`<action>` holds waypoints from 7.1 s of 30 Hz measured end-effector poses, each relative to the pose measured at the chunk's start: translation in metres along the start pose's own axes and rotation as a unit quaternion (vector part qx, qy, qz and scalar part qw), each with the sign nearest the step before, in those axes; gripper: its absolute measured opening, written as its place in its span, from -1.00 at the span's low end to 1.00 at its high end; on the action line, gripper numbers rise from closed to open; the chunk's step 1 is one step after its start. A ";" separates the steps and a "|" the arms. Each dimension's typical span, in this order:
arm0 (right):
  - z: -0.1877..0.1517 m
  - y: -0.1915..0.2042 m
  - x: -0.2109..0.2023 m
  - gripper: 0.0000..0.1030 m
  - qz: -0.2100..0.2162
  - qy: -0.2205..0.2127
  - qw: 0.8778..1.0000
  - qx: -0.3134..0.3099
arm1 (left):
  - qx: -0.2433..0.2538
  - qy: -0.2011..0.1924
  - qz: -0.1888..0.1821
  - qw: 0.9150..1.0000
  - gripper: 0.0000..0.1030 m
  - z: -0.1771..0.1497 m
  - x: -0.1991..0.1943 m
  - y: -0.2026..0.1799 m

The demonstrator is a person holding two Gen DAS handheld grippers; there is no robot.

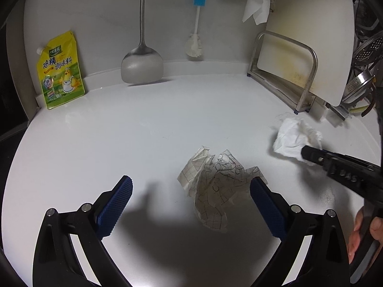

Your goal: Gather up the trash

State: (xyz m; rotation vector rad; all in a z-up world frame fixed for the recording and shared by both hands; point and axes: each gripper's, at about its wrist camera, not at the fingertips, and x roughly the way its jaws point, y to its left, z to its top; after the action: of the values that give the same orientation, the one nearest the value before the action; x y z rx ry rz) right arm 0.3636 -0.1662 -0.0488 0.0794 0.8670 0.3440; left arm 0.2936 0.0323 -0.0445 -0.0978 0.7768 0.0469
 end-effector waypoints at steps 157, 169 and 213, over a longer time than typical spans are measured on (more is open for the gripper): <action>-0.376 0.049 -0.255 0.27 -0.037 -0.004 0.991 0.125 | 0.140 0.045 -0.062 0.987 0.86 -0.260 -0.221 -0.050; -0.374 0.054 -0.257 0.35 -0.048 -0.005 0.992 0.119 | 0.123 0.052 -0.059 0.989 0.87 -0.259 -0.222 -0.042; -0.369 0.063 -0.255 0.38 -0.067 0.008 0.993 0.093 | 0.122 0.049 -0.031 0.991 0.88 -0.256 -0.222 -0.037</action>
State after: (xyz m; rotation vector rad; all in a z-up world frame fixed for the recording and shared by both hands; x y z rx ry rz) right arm -0.0847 -0.2162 -0.0882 0.1904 0.9130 0.1378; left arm -0.0399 -0.0332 -0.0673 0.1084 0.8714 -0.1131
